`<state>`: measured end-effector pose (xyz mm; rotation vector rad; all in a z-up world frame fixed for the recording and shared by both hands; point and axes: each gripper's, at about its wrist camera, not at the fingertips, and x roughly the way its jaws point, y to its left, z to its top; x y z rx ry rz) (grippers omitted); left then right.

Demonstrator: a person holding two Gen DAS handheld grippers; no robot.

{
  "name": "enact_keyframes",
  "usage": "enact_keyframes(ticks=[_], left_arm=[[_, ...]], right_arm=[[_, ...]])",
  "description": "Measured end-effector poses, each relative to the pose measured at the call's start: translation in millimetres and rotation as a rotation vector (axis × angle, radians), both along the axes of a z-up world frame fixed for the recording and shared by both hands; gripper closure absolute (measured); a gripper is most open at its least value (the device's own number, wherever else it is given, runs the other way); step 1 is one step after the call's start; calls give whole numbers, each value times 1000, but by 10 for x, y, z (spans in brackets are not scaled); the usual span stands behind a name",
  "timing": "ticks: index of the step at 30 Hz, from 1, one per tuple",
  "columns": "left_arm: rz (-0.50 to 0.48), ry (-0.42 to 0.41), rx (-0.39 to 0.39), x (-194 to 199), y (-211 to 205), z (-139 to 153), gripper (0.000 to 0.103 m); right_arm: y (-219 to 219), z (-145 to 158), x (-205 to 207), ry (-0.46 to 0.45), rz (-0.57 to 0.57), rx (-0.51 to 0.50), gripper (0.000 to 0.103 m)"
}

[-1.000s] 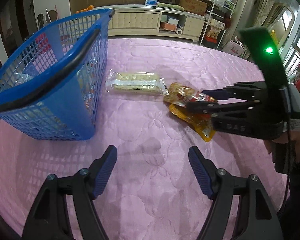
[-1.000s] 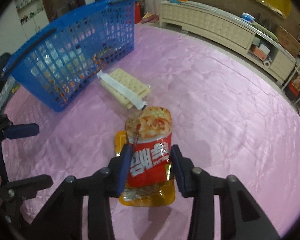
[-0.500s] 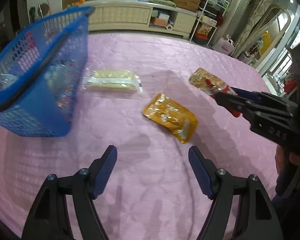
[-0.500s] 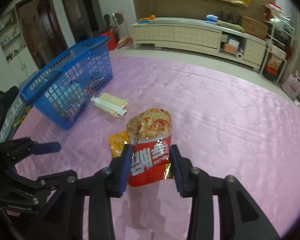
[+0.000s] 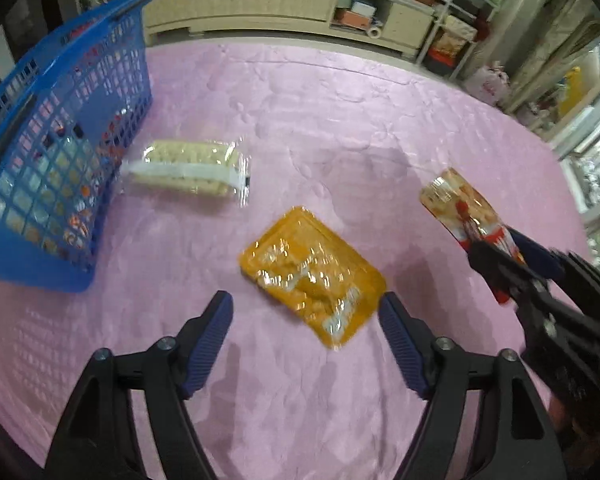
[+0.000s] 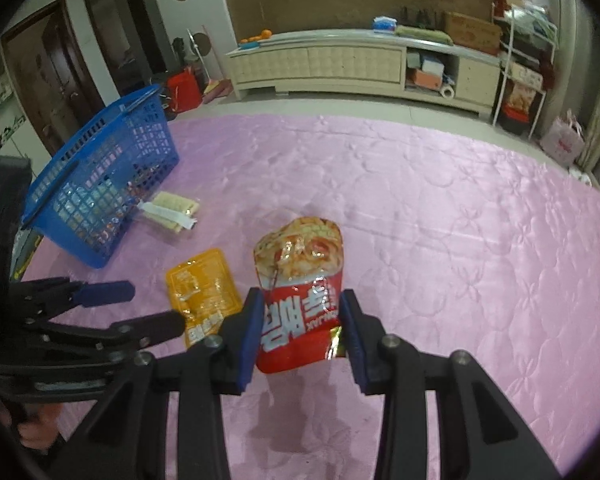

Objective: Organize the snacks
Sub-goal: 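Grasp the orange sauce pouch with the left tool while right holds the chip bag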

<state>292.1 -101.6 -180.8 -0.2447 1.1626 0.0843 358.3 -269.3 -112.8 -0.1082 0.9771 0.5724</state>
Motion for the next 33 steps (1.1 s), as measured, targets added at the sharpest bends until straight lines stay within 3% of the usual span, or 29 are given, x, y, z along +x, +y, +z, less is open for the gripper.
enact_keyframes(ticks=[9, 16, 20, 26, 33], left_arm=[[154, 79, -65, 333, -84, -108, 15], [258, 124, -46, 458, -72, -246, 15], [260, 133, -38, 531, -110, -280, 13], [225, 162, 84, 751, -342, -359, 12], [236, 193, 75, 799, -360, -380, 15]], right_arm=[[-125, 3, 120, 24, -22, 44, 60], [-165, -126, 232, 56, -27, 55, 60], [-174, -150, 276, 72, -29, 68, 60], [-176, -119, 262, 62, -21, 71, 60], [-212, -134, 272, 76, -22, 79, 60]])
